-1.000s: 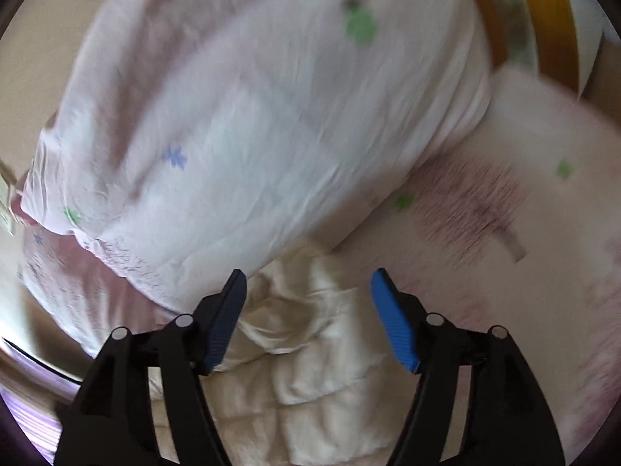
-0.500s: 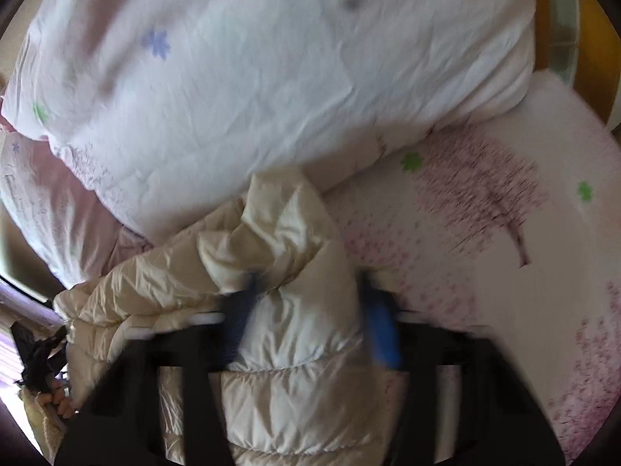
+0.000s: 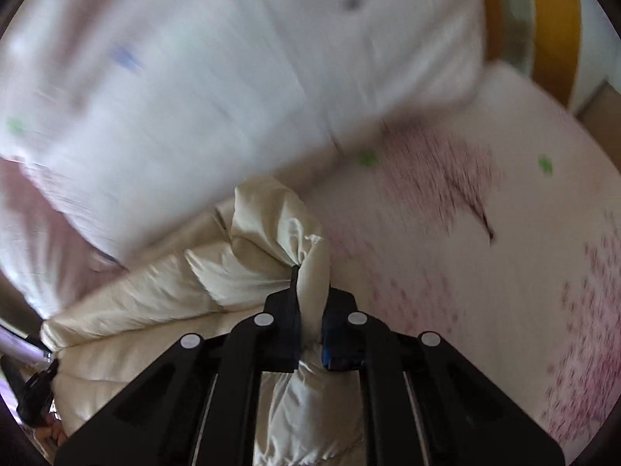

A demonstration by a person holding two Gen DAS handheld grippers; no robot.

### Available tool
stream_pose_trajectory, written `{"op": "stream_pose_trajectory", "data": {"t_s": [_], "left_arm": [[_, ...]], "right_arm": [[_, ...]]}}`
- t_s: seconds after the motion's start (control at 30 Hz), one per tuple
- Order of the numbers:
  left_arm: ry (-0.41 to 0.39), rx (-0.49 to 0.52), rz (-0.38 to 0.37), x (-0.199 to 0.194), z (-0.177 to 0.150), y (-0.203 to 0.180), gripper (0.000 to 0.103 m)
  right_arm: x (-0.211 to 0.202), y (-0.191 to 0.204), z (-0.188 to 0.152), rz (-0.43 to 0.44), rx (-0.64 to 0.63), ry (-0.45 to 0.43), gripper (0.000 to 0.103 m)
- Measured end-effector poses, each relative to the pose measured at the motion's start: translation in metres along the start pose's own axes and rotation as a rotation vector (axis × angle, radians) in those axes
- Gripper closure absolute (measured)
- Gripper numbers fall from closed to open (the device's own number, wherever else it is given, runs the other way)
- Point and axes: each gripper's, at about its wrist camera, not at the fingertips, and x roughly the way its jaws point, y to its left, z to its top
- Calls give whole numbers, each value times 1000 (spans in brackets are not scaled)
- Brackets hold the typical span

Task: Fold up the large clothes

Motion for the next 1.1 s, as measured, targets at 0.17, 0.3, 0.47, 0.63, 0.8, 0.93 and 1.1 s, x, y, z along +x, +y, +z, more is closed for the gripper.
{"op": "stream_pose_trajectory", "data": {"t_s": [0.17, 0.3, 0.47, 0.63, 0.8, 0.93, 1.1], "left_arm": [[25, -27, -14, 2, 4, 5, 98], [-45, -12, -21, -25, 2, 3, 81], [-189, 104, -62, -51, -3, -27, 56], [-16, 153, -69, -8, -5, -59, 55], [45, 38, -22, 26, 7, -44, 55], [44, 22, 1, 32, 5, -38, 55], [30, 56, -143, -18, -17, -23, 55]], "right_arm": [[-1, 16, -2, -90, -59, -9, 83], [-43, 23, -10, -60, -94, -168, 76], [-53, 45, -15, 124, -182, -128, 74], [-3, 55, -3, 84, -111, 20, 73], [26, 44, 8, 53, -33, 92, 66], [29, 40, 13, 58, -25, 119, 65], [-40, 29, -17, 156, -128, -15, 63]]}}
